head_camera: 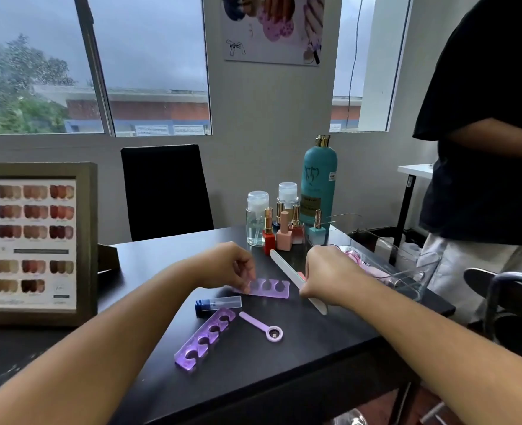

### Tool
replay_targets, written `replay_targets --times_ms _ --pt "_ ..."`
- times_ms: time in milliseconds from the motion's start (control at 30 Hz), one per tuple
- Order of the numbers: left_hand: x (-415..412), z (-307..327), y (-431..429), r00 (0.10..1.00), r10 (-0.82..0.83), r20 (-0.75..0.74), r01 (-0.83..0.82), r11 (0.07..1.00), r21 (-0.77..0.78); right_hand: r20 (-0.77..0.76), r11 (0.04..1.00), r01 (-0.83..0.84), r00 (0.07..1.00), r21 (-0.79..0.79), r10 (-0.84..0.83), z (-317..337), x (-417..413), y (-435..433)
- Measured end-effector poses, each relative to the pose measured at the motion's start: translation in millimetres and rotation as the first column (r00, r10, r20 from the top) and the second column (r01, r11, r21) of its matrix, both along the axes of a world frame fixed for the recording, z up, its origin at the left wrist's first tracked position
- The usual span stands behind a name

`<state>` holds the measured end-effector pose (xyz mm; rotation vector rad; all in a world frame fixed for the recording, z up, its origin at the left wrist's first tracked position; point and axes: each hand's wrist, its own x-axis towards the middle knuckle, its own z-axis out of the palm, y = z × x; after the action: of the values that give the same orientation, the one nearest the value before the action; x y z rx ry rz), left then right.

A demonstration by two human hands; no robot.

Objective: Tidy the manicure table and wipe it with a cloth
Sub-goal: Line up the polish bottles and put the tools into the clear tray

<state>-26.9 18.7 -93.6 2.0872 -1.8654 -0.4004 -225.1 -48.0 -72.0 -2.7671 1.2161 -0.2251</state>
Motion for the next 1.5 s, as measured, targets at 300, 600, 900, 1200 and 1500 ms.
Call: replay_targets --times_ms 300,600,900,1200,1500 --pt "-16.8 48.0 -9.3 0.954 -0.079 -0.288 0.004 0.968 -0.251 0.292 0.989 -0.019 0.956 0.149 -0.026 55.1 -52.4 -36.4" --pt "-71.2 63.9 -91.3 0.969 -0.133 -0.21 0.056 0.94 -0.338 0.198 0.976 0.155 0.963 0.151 -0.183 55.4 -81.2 -114.7" --pt "-78.9 33.7 -130.2 0.996 -0.072 -0.05 0.053 0.952 -0.302 -0.039 0.983 0.17 0.985 0.067 -0.167 37.2 -68.6 -132.9" --pt "-69.1 39.0 -105.7 0.999 -0.037 -0.019 0.028 0.934 -0.355 -0.157 0.985 0.172 0.973 0.015 -0.167 42.7 -76.4 -112.3" --pt "-18.5 36.3 -17.6 0.993 0.121 -0.007 -0.115 0.93 -0.35 0.161 0.984 -0.174 0.973 0.043 0.165 41.3 -18.9 -34.0"
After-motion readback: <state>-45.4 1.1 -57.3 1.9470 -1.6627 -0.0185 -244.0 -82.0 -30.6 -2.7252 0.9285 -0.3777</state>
